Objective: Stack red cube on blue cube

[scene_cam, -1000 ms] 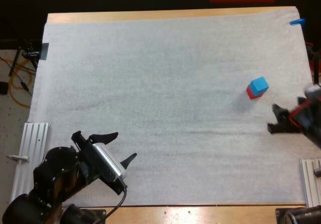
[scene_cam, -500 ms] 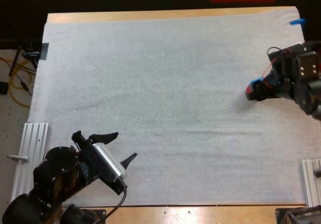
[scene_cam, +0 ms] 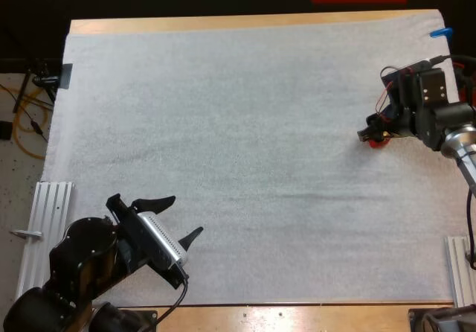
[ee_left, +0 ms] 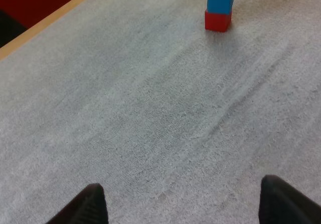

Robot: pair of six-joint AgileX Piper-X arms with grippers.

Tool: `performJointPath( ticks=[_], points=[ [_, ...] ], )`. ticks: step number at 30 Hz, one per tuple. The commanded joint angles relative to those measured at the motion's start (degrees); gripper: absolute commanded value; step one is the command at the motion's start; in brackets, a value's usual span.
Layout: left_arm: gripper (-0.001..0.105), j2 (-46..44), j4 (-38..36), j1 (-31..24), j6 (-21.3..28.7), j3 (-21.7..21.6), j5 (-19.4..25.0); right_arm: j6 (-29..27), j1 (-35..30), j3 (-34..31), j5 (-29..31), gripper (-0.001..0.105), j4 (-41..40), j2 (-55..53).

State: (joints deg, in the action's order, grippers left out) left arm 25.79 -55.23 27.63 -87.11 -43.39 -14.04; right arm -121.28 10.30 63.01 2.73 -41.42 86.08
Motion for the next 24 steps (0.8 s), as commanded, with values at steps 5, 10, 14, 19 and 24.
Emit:
performJointPath(
  ticks=[5,10,14,19,24],
  points=[
    [0.063,0.0,0.4,0.2,0.1,-0.5,-0.3,-1.6,-2.5,0.5,-1.3,0.065,0.6,2.1],
    [0.063,0.0,0.4,0.2,0.1,-0.5,-0.3,-2.1,-2.7,0.5,-3.9,0.065,0.8,3.4],
    [0.063,0.0,0.4,0.2,0.1,-0.5,-0.3,-2.2,-2.7,0.5,-4.4,0.065,0.8,5.5],
    [0.063,0.0,0.4,0.2,0.1,-0.5,-0.3,-2.2,-2.7,0.5,-4.4,0.065,0.9,7.9],
    [0.063,0.0,0.4,0.2,0.1,-0.5,-0.3,-2.0,-2.7,0.5,-4.4,0.061,0.9,8.2]
  ],
)
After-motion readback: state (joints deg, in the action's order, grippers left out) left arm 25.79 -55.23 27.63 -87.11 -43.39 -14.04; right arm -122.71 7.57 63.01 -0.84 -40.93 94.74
